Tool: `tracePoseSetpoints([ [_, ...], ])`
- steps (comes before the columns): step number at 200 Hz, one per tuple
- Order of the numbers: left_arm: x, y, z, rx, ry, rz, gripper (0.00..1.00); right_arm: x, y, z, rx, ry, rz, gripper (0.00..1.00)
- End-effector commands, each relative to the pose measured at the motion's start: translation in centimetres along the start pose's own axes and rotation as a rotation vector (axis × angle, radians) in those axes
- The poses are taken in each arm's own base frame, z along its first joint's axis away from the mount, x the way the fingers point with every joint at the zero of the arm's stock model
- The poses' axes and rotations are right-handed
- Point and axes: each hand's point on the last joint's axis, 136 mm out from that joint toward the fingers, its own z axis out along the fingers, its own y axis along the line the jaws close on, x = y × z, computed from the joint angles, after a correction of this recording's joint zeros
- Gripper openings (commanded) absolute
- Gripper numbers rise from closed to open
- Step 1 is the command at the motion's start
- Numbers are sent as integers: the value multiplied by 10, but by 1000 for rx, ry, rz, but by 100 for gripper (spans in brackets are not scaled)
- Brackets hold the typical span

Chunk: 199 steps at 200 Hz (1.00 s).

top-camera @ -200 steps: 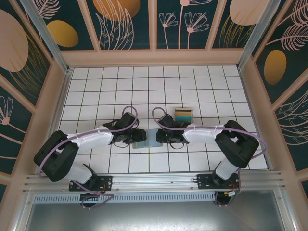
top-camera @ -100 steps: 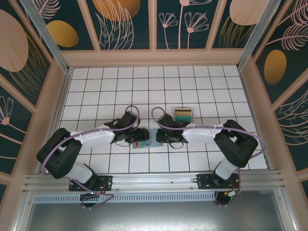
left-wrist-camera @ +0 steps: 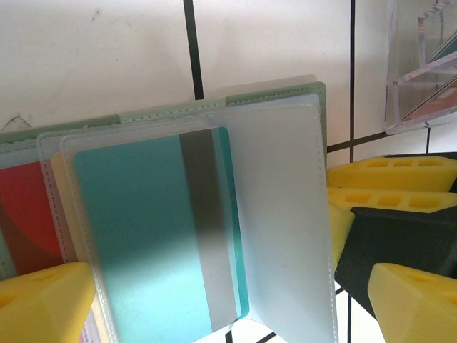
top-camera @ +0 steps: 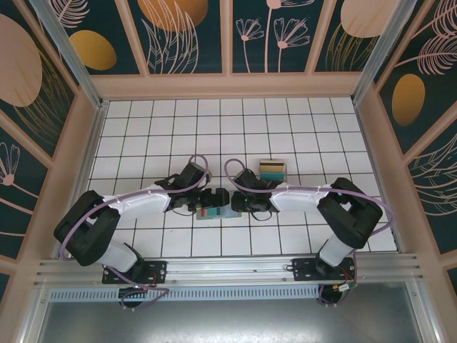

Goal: Take the credit cards out of the card holder

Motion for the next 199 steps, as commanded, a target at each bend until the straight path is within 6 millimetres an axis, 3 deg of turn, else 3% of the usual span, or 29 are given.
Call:
tracePoseSetpoints([
  [1, -8, -9, -11, 6, -22, 16, 99, 12, 6, 7, -5, 41, -10, 31],
  [41, -16, -24, -19, 38, -43, 29, 99, 3, 6, -2, 4, 13, -9, 34],
  [94, -13, -33, -10, 101, -5, 31, 93, 1, 5, -5, 5, 8, -2, 34],
  [112, -15, -45, -11, 152, -1, 46, 89, 2, 4, -5, 4, 6, 4, 34],
  [142, -21, -66, -12, 231, 11, 71, 71, -1, 3, -9, 10, -8, 9, 34],
  [169, -20, -71, -12, 252, 25, 73, 56, -6, 0, -16, 12, -37, 23, 34],
  [199, -24, -60, -17, 186, -20, 68, 53, -12, -4, -23, -8, -57, 60, 34],
])
